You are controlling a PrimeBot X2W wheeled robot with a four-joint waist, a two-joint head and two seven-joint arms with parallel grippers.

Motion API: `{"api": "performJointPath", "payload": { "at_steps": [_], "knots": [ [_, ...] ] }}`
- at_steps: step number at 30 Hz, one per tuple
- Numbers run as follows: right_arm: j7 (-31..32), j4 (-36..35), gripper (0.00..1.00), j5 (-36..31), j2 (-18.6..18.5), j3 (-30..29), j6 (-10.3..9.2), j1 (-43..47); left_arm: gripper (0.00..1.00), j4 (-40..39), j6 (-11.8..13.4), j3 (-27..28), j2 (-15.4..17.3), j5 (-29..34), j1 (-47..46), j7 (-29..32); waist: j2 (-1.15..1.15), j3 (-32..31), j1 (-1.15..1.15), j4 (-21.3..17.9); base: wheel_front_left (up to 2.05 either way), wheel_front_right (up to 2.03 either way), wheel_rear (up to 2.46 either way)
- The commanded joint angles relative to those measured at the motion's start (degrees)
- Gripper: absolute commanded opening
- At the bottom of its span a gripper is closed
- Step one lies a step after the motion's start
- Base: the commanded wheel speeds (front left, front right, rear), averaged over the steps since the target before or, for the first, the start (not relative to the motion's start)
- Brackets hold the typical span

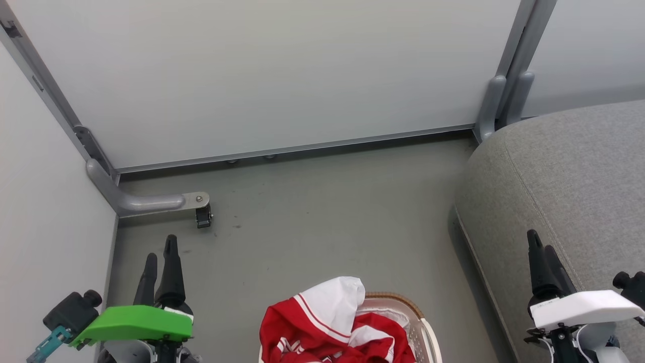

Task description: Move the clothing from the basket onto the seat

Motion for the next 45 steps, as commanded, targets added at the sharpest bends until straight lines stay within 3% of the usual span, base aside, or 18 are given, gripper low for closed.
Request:
{"api": "performJointPath", "payload": {
  "at_steps": [1,19,45],
  "knots": [
    [-0.66,-0.38,1.00,-1.88,-0.44,0.06,0.02,0.06,1.00,-0.62,-0.12,-0.51,0.34,2.92,-0.01,-0.62,0.00,-0.03,0.00,0.03,0.00,0.00,0.00],
    [-3.76,1.15,1.00,-16.10,-0.58,0.88,0.02,0.84,1.00,1.82,0.86,-1.58,0.44,16.47,1.58,-3.70,0.00,-0.32,0.00,0.36,0.00,0.00,0.00],
    [-7.35,2.39,1.00,-31.41,-0.73,2.03,0.02,1.91,1.00,4.99,1.54,-2.85,0.54,28.81,2.75,-7.22,0.00,-0.42,0.00,1.00,0.00,0.00,0.00]
  ]
}}
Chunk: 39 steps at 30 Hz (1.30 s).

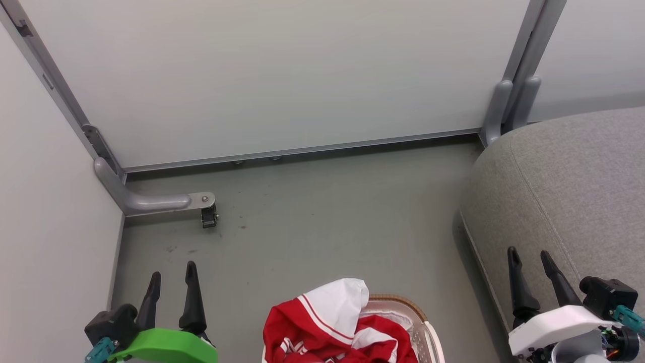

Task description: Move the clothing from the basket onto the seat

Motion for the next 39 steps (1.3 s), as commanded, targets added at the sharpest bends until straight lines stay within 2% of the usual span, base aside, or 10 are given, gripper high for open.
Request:
{"api": "performJointPath", "payload": {
  "at_steps": [1,31,39],
  "knots": [
    [-0.55,-0.04,1.00,-1.67,-0.37,0.04,0.01,0.41,1.00,-0.09,0.47,-0.25,0.43,1.63,0.39,-0.43,0.00,-0.01,0.00,0.06,0.00,0.00,0.00],
    [-3.88,0.92,1.00,-15.14,-0.51,0.64,0.01,1.23,1.00,2.12,1.43,-1.50,0.50,12.58,1.43,-3.73,0.00,-0.25,0.00,0.67,0.00,0.00,0.00],
    [-4.22,0.86,1.00,-16.07,-0.53,0.78,0.01,1.25,1.00,2.42,1.50,-1.73,0.51,13.54,1.57,-4.08,0.00,-0.29,0.00,0.65,0.00,0.00,0.00]
  ]
}}
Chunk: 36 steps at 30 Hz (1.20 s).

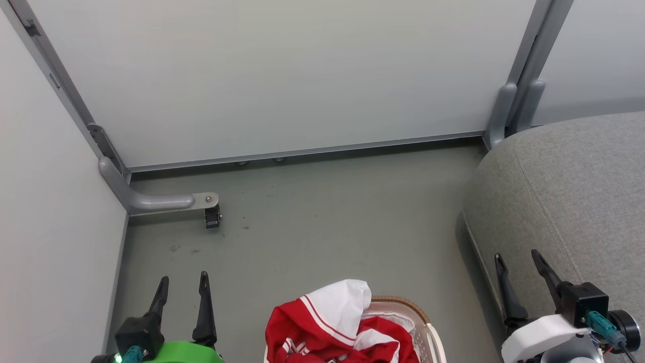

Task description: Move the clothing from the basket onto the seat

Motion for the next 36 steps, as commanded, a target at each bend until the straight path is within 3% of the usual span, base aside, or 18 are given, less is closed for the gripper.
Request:
{"api": "performJointPath", "payload": {
  "at_steps": [1,26,36],
  "knots": [
    [-0.25,0.03,1.00,0.20,-0.34,-0.03,-0.02,0.92,1.00,0.15,0.11,-0.05,0.37,0.23,0.72,-0.20,0.00,-0.01,0.00,-0.03,0.00,0.00,0.00],
    [-0.20,-1.67,1.00,0.42,-0.34,-0.54,-0.02,-0.10,1.00,-0.52,0.46,-0.21,0.37,-0.94,-0.08,-0.14,0.00,1.07,0.00,-0.46,0.00,0.00,0.00],
    [-0.20,-4.21,1.00,0.36,-0.30,-2.39,-0.02,-4.50,1.00,-0.51,-0.61,-4.96,0.33,-0.24,-5.75,-0.14,0.00,9.43,0.00,-2.82,0.00,0.00,0.00]
  ]
}}
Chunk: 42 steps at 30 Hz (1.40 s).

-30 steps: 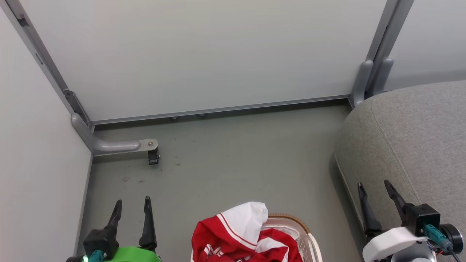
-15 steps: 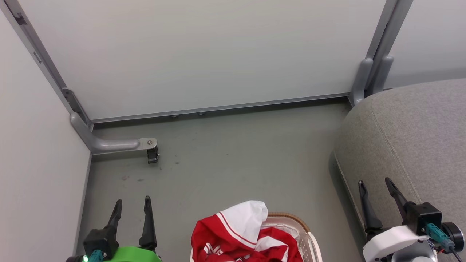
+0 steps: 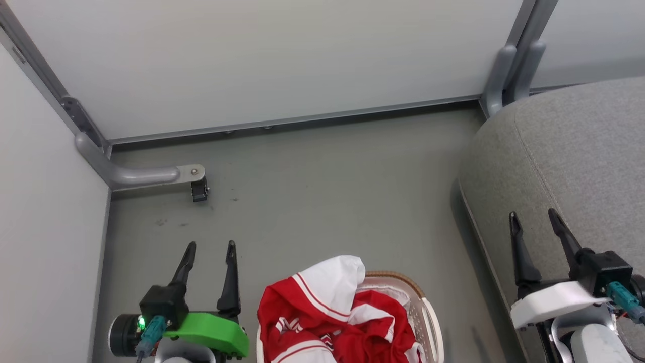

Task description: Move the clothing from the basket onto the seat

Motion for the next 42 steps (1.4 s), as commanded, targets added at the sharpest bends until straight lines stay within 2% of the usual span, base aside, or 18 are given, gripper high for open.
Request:
{"api": "performJointPath", "payload": {
  "at_steps": [1,8,15,26,31,42],
  "knots": [
    [-0.12,-0.38,1.00,0.26,-0.25,-0.48,-0.02,-1.57,1.00,0.65,-0.41,-0.99,0.29,0.75,-2.27,-0.06,0.00,5.54,0.00,-1.81,0.00,0.00,0.00],
    [-0.11,-1.61,1.00,1.55,-0.24,-2.56,-0.02,-7.54,1.00,6.42,-0.74,-7.07,0.31,6.00,-10.43,-0.06,0.00,15.28,0.00,-5.04,0.00,0.00,0.00],
    [-0.11,-2.44,1.00,3.61,-0.18,-3.78,-0.03,-13.49,1.00,15.96,-1.56,-13.83,0.34,11.32,-18.32,-0.06,0.00,24.90,0.00,-9.03,0.00,0.00,0.00],
    [-0.11,-3.71,1.00,6.88,-0.18,-1.40,-0.03,-19.04,1.00,32.94,0.25,-20.38,1.62,18.51,-27.54,-0.06,0.00,34.55,0.00,-14.88,0.00,0.00,0.00],
    [-0.11,-4.07,1.00,8.11,-0.18,-1.04,-0.03,-20.00,1.00,39.03,2.05,-21.64,1.88,19.74,-29.91,-0.06,0.00,37.13,0.00,-16.01,0.00,0.00,0.00],
    [-0.11,-3.97,1.00,9.95,-0.21,0.12,-0.03,-21.53,1.00,51.40,9.19,-22.46,3.06,20.99,-35.24,0.84,0.00,40.21,0.00,-17.58,0.00,0.00,0.00]
  ]
}}
